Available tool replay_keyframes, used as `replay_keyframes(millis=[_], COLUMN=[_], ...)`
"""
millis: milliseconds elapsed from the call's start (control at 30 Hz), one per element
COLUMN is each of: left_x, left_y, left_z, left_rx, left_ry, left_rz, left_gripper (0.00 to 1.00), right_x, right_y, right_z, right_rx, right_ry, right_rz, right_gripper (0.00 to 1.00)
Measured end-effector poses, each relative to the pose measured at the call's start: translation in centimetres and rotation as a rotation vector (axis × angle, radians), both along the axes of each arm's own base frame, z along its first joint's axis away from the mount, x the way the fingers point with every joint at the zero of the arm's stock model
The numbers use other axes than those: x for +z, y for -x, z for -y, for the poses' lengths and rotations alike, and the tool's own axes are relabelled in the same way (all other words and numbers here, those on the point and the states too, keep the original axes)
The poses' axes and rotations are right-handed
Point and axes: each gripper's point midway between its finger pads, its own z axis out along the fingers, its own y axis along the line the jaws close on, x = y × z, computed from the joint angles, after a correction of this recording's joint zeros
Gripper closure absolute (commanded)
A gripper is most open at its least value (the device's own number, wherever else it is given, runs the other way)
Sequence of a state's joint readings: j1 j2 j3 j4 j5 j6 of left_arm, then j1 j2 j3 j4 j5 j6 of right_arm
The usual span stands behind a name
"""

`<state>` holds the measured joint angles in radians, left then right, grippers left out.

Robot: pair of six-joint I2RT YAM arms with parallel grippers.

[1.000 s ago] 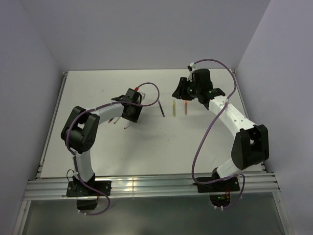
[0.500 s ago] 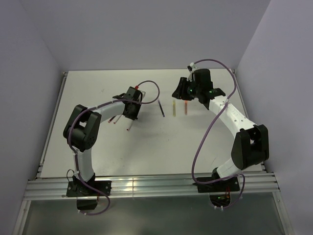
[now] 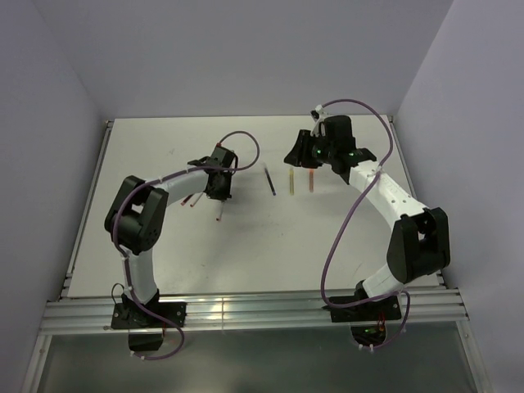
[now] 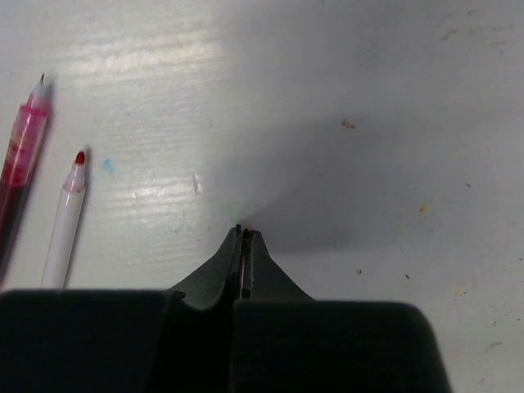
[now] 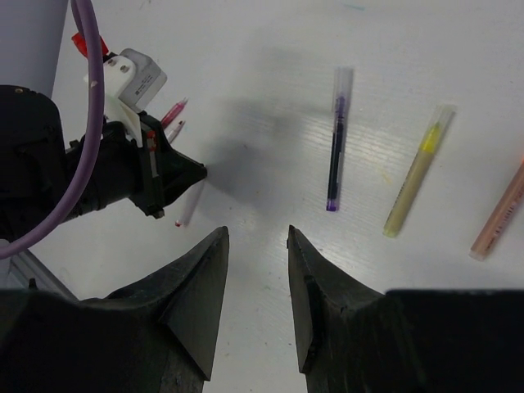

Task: Insert the pens into the pen caps
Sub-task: Pick up the pen from the center of the board.

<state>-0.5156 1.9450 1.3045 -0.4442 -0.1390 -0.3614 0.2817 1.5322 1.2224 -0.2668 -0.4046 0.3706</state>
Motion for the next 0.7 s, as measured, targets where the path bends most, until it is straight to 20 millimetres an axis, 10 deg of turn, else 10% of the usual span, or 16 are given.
replay_keyframes(millis=[333,700], left_x=[2.8,14.2], left_y=[1.4,0.9], left_z=[-0.9,-0.7], left_rx=[0.178,0.265], left_ry=[0.097,0.345], left_rz=[0.061,0.34], left_gripper=[1.0,1.0], right_x=[0.4,0.1], right_y=[0.9,3.4], right_z=[-2.6,-6.6], right_rx=[0.091,0.198], right_ry=[-0.096,-0.149], right_rz=[0.006,0.0], right_gripper=[0.57,0.55])
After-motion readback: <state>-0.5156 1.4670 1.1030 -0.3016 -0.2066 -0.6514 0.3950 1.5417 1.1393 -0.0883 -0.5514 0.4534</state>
